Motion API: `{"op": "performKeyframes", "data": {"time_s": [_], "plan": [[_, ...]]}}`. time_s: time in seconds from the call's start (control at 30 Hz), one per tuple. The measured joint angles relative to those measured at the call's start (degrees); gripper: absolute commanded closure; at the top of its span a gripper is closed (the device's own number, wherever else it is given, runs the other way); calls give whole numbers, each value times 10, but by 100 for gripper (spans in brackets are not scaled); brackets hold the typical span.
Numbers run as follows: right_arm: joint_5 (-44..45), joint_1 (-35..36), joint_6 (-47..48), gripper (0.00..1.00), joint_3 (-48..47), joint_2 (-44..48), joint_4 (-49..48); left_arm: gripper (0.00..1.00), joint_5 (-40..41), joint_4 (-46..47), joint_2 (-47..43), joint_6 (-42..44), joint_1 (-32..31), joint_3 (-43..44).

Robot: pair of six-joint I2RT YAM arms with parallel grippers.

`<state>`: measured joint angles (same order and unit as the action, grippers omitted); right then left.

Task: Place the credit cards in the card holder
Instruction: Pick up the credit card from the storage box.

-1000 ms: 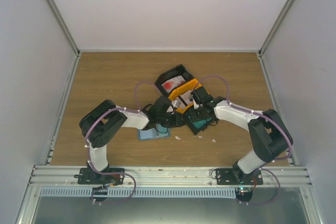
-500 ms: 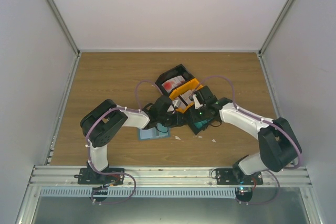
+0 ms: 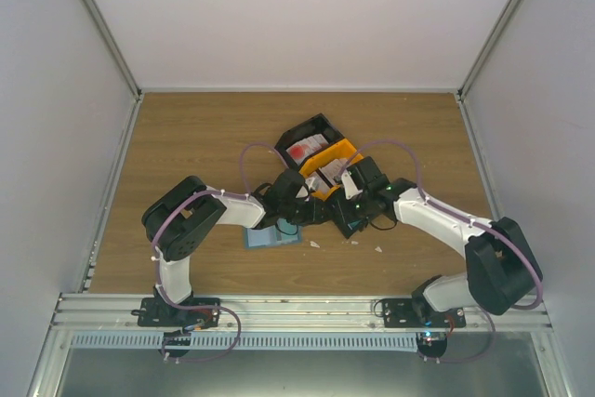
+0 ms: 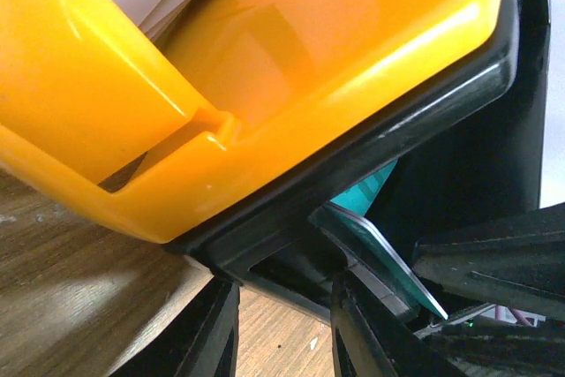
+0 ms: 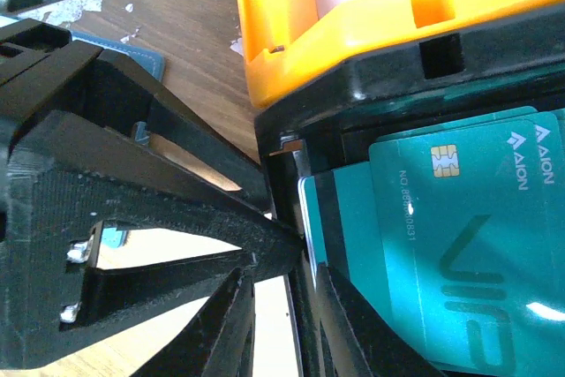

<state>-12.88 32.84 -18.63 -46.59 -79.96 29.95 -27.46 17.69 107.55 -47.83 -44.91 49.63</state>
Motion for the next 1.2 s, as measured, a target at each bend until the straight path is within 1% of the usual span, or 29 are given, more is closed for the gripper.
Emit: {"op": "performKeyframes", "data": {"time_s": [0.13, 0.17, 0.27, 0.33, 0.47, 0.63, 0.7, 0.83, 0.93, 1.0, 1.2], "plan": [[-3, 0, 0, 76, 0, 1, 0, 69, 0, 0, 0, 1, 0, 0], [-1, 0, 0, 75, 0, 1, 0, 68, 0, 0, 0, 1, 0, 0], [7, 0, -1, 65, 0, 1, 0, 68, 0, 0, 0, 1, 0, 0], [16, 0, -3, 62, 0, 2, 0, 68, 1, 0, 0, 3, 0, 0], [41, 2, -5, 60, 0, 10, 1, 68, 4, -1, -3, 3, 2, -1], [69, 14, -7, 60, 0, 10, 5, 69, 10, -5, -14, 4, 5, -9], [79, 25, -8, 60, -5, 0, 10, 69, 15, -6, -20, 4, 7, -12], [101, 52, -16, 65, -19, -34, 17, 70, 31, -7, -37, 4, 10, -27], [120, 66, -19, 75, -24, -57, 22, 70, 45, -16, -52, 5, 14, -34], [130, 68, -22, 79, -28, -63, 24, 70, 51, -18, -62, 6, 17, -37], [134, 75, -29, 84, -37, -53, 26, 70, 62, -21, -78, 9, 26, -46]]}}
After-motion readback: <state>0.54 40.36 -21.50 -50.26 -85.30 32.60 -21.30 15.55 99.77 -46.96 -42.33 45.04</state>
